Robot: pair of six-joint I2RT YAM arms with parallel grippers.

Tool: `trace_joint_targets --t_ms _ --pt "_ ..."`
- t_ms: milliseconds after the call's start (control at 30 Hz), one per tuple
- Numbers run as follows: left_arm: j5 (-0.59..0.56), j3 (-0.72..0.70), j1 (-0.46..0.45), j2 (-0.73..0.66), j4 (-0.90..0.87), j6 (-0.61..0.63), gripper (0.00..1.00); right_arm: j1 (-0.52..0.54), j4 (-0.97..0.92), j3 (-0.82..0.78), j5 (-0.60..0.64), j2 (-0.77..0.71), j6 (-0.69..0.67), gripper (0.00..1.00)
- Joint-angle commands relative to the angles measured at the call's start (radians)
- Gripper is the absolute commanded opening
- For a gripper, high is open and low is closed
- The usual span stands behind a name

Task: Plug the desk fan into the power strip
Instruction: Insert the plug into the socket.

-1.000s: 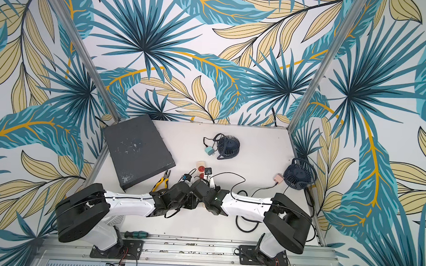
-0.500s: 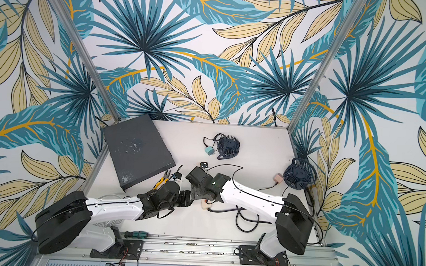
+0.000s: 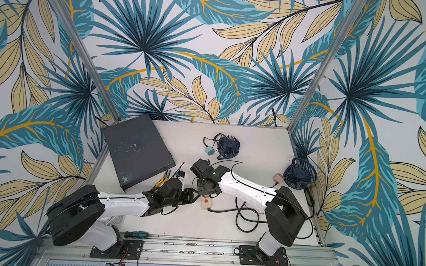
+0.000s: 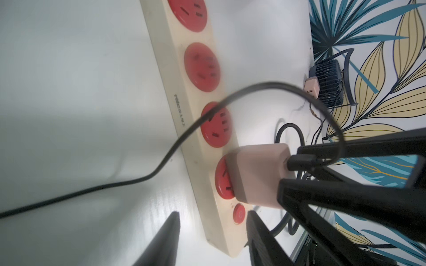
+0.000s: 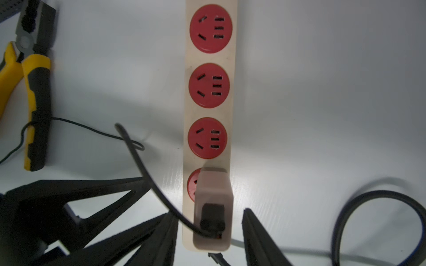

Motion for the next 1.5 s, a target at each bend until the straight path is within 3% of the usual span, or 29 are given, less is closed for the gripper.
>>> trace_joint_targets --t_ms 0,167,400,633,1100,1333,1467 --pt "0.012 0.038 0.003 0.011 0.036 0.004 0.47 -0.003 -0.04 0.017 -0.009 0.036 -0.035 0.41" --pt "0.012 0.049 0.002 0.044 0.027 0.006 0.4 -0.003 -0.073 -0.006 -0.001 0.059 -0.03 0.33" --pt "0.021 0.066 0.002 0.089 0.039 0.014 0.36 0.0 -0.079 -0.063 -0.006 0.055 -0.024 0.0" --pt "0.014 0.065 0.002 0.126 0.042 0.021 0.32 0.06 -0.108 -0.147 0.007 0.092 -0.014 0.0" --pt "0.017 0.075 0.002 0.172 0.044 0.027 0.27 0.057 0.113 -0.395 -0.085 0.199 0.036 0.0" --pt "0.015 0.074 0.002 0.173 0.047 0.028 0.26 0.121 0.073 -0.438 -0.058 0.163 0.086 0.0" --pt "0.011 0.069 0.002 0.15 0.04 0.039 0.28 0.12 0.06 -0.364 -0.014 0.105 0.112 0.0"
